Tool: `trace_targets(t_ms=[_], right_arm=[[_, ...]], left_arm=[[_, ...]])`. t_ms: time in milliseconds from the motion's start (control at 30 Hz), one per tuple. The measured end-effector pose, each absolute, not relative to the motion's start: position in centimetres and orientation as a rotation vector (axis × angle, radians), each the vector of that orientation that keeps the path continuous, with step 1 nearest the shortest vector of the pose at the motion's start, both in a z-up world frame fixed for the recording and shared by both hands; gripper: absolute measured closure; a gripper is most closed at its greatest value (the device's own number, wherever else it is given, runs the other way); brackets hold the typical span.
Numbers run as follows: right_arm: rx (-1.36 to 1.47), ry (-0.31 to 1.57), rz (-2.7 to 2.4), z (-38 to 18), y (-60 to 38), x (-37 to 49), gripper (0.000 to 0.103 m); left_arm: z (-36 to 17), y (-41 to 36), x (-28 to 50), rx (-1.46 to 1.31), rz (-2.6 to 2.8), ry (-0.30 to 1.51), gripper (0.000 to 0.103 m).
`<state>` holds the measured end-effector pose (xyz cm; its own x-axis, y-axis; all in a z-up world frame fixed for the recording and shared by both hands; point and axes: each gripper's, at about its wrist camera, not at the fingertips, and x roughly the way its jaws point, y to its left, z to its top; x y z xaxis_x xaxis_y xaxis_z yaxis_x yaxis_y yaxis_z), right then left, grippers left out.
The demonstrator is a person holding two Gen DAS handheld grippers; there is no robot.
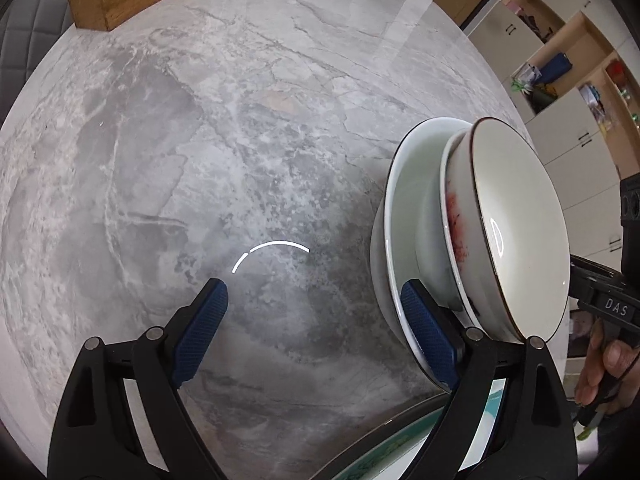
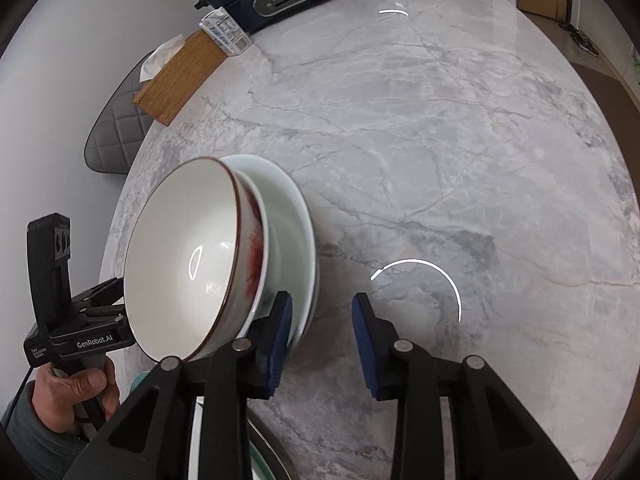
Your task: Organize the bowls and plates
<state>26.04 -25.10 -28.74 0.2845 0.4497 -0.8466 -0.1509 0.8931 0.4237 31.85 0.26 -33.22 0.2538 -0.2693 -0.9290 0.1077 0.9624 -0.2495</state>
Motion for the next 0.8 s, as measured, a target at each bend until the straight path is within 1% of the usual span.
trace_targets(t_ms=[33, 133, 167, 200, 233, 300, 333, 400, 433, 500, 567, 800], right_arm=[[0.282, 1.219, 0.411, -28.9, -24.9, 26.1, 0.071], [0.294, 1.202, 0.419, -29.1, -24.5, 26.1, 0.079], [0.300, 1.200, 0.418, -29.2, -24.3, 26.1, 0.081], [0.303, 1.203, 0.421, -29.4, -24.1, 26.2, 0.082], [0.308, 1.207, 0.422, -29.5, -24.0, 26.3, 0.083], [0.302, 1.208, 0.415, -29.5, -23.7, 26.5, 0.083], [0.295, 1.207, 0.414, -29.5, -23.6, 26.5, 0.083], [0.287, 1.209, 0.413, -29.4, -23.5, 26.5, 0.084], [0.283, 1.210, 0.411, -29.4, -23.5, 26.5, 0.084], [0.288, 1.216, 0.405, -29.4, -23.5, 26.6, 0.085], [0.295, 1.222, 0.397, -29.4, -23.5, 26.7, 0.085], [0.279, 1.231, 0.379, -29.2, -23.2, 26.6, 0.087]], left_arm=[[-33.3, 0.2, 31.9, -0.138, -0.260, 1.287, 0.014], [-33.3, -0.1, 31.7, -0.125, -0.254, 1.261, 0.016], [-33.3, -0.3, 31.7, -0.117, -0.256, 1.250, 0.022], [-33.2, -0.6, 31.7, -0.112, -0.259, 1.240, 0.030], [-32.9, -0.7, 31.5, -0.105, -0.255, 1.232, 0.033], [-32.5, -1.2, 31.5, -0.083, -0.262, 1.227, 0.048], [-32.6, -1.3, 31.6, -0.083, -0.272, 1.231, 0.052], [-32.8, -1.7, 32.1, -0.110, -0.303, 1.251, 0.068], [-32.9, -1.8, 32.3, -0.126, -0.315, 1.256, 0.072], [-33.1, -2.0, 32.6, -0.158, -0.334, 1.268, 0.084], [-33.0, -2.6, 32.7, -0.141, -0.339, 1.271, 0.090], [-32.7, -3.2, 32.4, -0.107, -0.311, 1.265, 0.091]])
